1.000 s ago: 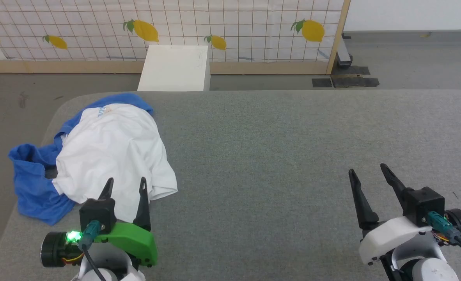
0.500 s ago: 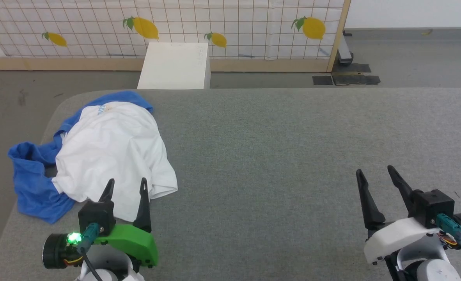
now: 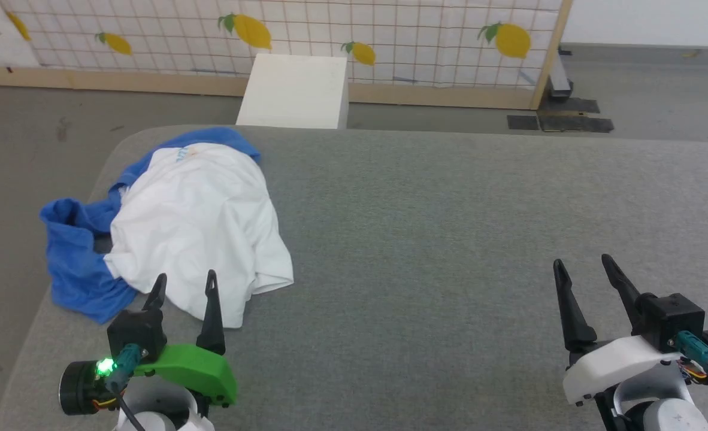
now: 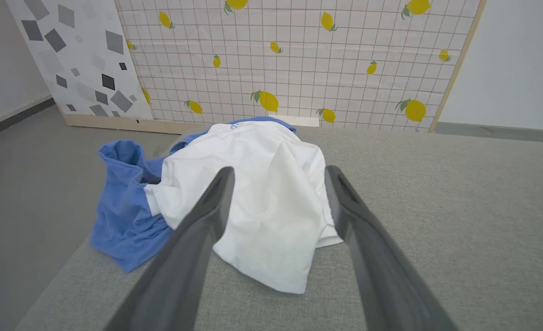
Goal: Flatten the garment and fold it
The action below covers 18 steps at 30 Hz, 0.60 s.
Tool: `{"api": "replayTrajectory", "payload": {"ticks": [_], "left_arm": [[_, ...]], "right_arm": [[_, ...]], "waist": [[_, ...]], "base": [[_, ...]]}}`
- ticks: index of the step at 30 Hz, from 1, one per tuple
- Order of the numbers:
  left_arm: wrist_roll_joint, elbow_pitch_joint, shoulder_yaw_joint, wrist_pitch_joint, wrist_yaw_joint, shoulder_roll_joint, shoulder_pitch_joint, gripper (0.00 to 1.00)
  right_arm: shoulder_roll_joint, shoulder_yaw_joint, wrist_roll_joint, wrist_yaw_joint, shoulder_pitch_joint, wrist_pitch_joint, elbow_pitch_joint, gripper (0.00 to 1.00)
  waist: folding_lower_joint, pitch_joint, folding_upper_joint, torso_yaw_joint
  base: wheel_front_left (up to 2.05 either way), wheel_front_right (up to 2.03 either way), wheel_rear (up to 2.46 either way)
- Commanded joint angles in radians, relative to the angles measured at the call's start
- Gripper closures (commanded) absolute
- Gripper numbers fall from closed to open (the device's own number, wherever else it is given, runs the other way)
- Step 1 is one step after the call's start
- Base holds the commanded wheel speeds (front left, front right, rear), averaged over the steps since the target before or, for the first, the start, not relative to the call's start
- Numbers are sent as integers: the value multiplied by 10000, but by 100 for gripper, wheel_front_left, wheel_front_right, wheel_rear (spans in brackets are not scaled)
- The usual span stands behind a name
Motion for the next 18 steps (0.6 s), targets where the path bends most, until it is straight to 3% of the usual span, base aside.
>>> {"api": "replayTrajectory", "payload": {"ticks": [1, 18], "left_arm": [[-109, 36, 39, -113, 62, -11, -146, 0], [-610, 140, 144, -459, 303, -16, -108, 0]], "right_arm": [[8, -42, 97, -3, 4, -121, 69, 0], [11, -184, 19, -5, -79, -468, 403, 0]], "waist": [[-1, 59, 0, 256], [-1, 273, 0, 1715]], "base": [[0, 0, 0], [0, 0, 0]]}}
